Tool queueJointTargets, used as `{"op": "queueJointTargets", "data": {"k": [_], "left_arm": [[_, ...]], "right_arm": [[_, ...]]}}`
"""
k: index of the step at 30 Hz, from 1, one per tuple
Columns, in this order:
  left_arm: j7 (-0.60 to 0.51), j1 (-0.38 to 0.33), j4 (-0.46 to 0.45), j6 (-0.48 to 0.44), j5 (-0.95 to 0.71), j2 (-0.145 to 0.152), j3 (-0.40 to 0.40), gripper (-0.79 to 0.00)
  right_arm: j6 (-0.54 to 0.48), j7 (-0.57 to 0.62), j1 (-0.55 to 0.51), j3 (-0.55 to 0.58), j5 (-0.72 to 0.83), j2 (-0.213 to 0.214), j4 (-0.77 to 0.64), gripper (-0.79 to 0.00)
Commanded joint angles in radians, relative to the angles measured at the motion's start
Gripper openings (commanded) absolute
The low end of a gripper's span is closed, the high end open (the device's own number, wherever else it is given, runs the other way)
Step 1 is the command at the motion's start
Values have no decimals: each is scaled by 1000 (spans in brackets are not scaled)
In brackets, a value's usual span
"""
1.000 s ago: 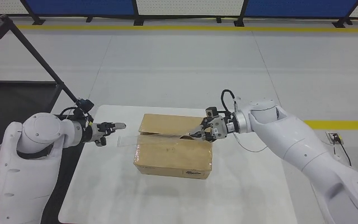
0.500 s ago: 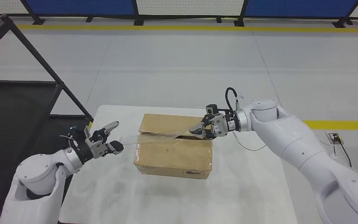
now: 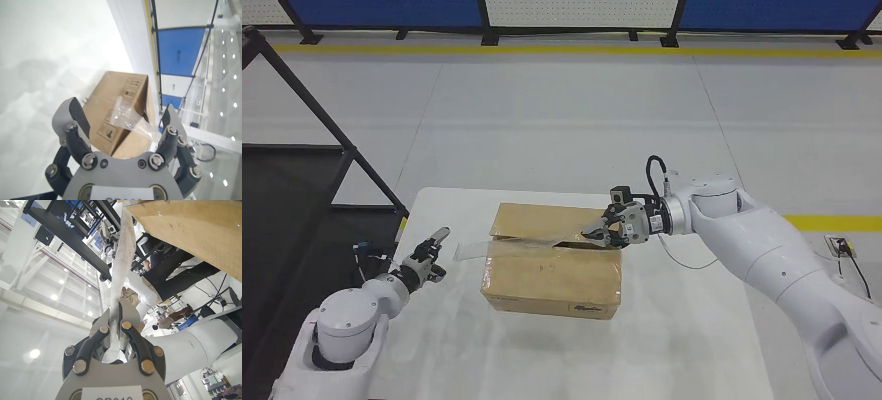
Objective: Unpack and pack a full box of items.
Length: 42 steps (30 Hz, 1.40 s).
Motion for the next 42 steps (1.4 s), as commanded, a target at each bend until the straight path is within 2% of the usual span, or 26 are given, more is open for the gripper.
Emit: {"op": "queueJointTargets", "data": {"k": [1,3,8,10,13,17,19,20,21,27,32,42], "left_arm": [[112,15,2,-10,-36,-11,22,0],[159,19,13,-38,-84,-21,39,0],[192,10,43,-136,-168,-36,64,0],[190,7,51,-148,-178,-38,72,-188],[148,1,63,-153,-191,-38,75,-409],[64,-4,75,-160,-160,-32,79,-502],[46,-6,79,-171,-150,-30,77,-637],[43,-6,78,-179,-155,-30,75,-763],[39,-6,76,-185,-157,-30,73,-785],[36,-6,41,-217,-176,-28,46,-785],[35,-17,18,-217,-166,-26,31,-785],[33,-72,62,-225,-133,-31,86,-785]], "right_arm": [[0,0,0,0,0,0,0,-785],[0,0,0,0,0,0,0,-785],[0,0,0,0,0,0,0,-785],[0,0,0,0,0,0,0,-785],[0,0,0,0,0,0,0,-785],[0,0,0,0,0,0,0,-785],[0,0,0,0,0,0,0,-785],[0,0,0,0,0,0,0,-785],[0,0,0,0,0,0,0,-785],[0,0,0,0,0,0,0,-785],[-8,-46,-24,34,-6,13,-24,-785],[2,-69,-78,118,-32,60,-41,-785]]}}
